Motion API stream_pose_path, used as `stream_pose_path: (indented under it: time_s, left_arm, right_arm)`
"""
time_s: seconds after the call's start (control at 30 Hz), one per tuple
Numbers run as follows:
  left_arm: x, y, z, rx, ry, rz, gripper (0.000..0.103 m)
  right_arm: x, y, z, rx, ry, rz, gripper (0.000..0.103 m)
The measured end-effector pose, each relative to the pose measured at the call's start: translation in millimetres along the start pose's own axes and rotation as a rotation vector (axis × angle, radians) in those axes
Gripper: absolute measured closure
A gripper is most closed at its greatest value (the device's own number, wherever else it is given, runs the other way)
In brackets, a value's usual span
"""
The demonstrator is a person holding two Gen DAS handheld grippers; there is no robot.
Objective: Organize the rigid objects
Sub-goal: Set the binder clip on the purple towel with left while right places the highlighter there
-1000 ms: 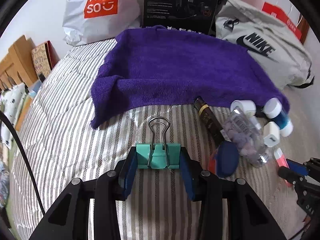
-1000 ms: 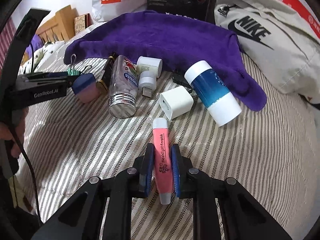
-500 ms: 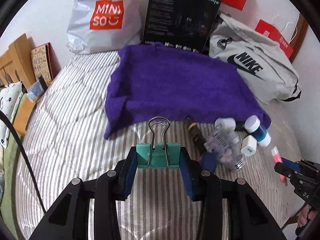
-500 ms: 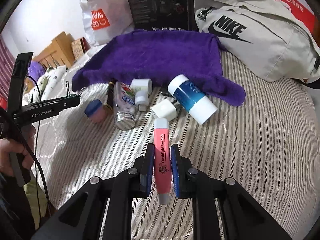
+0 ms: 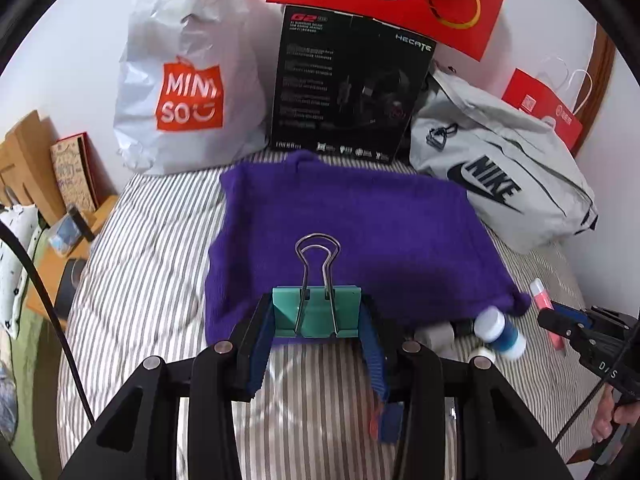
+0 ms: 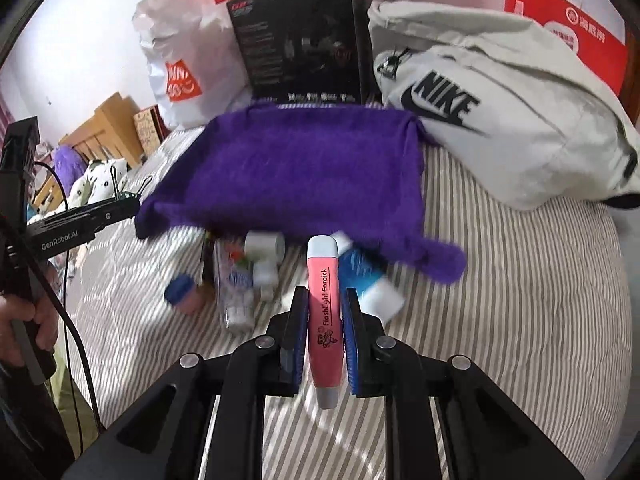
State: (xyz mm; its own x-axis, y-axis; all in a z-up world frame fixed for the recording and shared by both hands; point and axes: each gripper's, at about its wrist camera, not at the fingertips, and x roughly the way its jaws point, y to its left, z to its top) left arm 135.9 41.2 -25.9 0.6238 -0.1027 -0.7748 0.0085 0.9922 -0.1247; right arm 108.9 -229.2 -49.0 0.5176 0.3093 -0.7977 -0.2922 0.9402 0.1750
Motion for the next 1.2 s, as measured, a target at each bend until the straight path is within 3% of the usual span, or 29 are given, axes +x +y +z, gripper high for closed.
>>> stream_pose_path:
  time_s: [0.5,0.9,1.2]
  left_arm:
    - [74,-2,65,0.012,0.019,-0.013,0.064]
    - [142,-7,84,0.023,0.102,-0.003,0.064]
    - [172,-9,86,0.027,0.156,0.025,0.064]
  right_arm:
    - [57,-17,91,0.027,-0.022,0.004,0.086]
    - [118,-27,123,0.017,0.034,0.006,0.086]
    - [158,-32,138,-0.015,0.102,-0.049,0.086]
